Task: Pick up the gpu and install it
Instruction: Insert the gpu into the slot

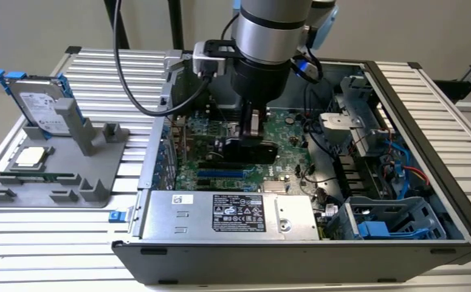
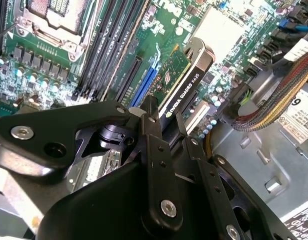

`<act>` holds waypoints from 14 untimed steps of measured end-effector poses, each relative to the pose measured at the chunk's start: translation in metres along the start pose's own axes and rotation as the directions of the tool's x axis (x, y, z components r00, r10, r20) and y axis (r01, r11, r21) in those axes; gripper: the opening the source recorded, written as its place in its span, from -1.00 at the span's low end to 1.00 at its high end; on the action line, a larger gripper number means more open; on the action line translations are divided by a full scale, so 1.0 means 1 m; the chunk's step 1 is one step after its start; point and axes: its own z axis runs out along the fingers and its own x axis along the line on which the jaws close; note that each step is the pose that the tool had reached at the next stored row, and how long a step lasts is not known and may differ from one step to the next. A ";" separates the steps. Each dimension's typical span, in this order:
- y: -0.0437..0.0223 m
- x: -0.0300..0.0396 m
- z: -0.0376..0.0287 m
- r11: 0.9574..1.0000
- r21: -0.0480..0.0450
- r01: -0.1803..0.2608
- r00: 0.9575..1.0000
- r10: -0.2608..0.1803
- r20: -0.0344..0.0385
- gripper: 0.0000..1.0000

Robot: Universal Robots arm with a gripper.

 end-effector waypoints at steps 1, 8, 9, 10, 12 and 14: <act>0.0006 0.0004 0.0006 1.000 0.000 0.000 1.000 0.000 0.000 -1.00; 0.0044 0.0012 0.0068 1.000 0.000 0.000 1.000 0.000 0.000 -1.00; 0.0052 0.0013 0.0075 1.000 0.000 0.000 1.000 0.000 0.000 -1.00; 0.0059 0.0013 0.0082 1.000 0.001 0.000 1.000 0.000 0.000 -1.00; 0.0064 0.0013 0.0090 1.000 0.000 0.000 1.000 0.000 0.000 -1.00; 0.0064 0.0013 0.0090 1.000 0.000 0.000 1.000 0.000 0.000 -1.00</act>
